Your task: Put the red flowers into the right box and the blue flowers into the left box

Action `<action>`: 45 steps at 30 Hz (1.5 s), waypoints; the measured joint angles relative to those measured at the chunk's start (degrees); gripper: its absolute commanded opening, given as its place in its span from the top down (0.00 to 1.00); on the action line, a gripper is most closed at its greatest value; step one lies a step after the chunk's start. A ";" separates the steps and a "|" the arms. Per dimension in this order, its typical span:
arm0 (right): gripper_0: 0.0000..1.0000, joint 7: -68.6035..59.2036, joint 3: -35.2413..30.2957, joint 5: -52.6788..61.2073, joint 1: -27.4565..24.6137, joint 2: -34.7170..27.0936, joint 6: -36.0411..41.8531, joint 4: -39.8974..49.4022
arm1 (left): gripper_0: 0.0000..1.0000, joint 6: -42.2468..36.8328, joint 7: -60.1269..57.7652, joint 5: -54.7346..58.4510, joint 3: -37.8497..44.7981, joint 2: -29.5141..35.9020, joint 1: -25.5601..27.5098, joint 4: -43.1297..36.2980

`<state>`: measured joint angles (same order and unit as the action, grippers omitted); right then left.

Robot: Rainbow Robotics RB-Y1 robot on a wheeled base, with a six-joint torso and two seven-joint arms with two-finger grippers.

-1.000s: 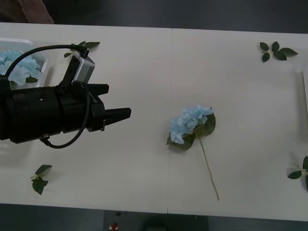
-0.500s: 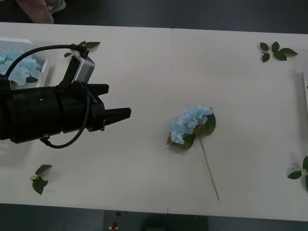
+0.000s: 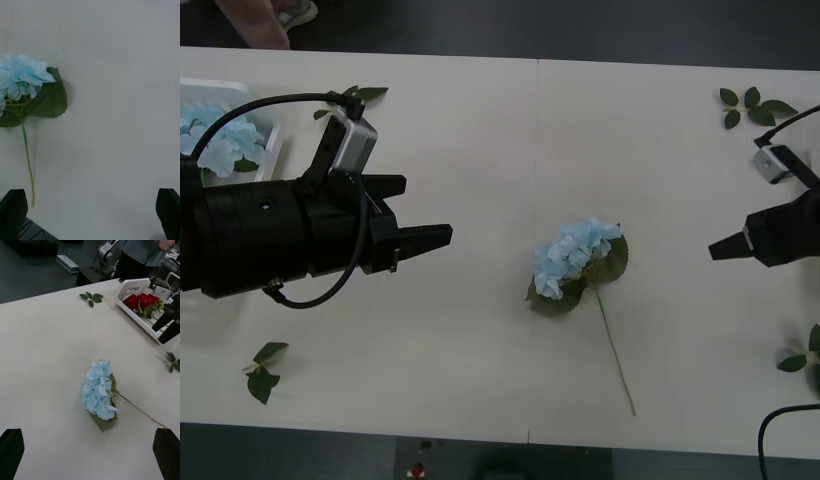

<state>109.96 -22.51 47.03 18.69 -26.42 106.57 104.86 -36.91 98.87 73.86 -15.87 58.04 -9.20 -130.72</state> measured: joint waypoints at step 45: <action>0.00 -8.24 34.86 -18.10 -8.09 7.18 -20.61 0.41 | 0.00 0.00 0.00 0.00 0.00 0.00 0.00 0.01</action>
<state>101.71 12.35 28.93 10.59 -19.24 85.96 105.28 -36.91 98.87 73.86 -15.87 58.04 -9.20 -130.71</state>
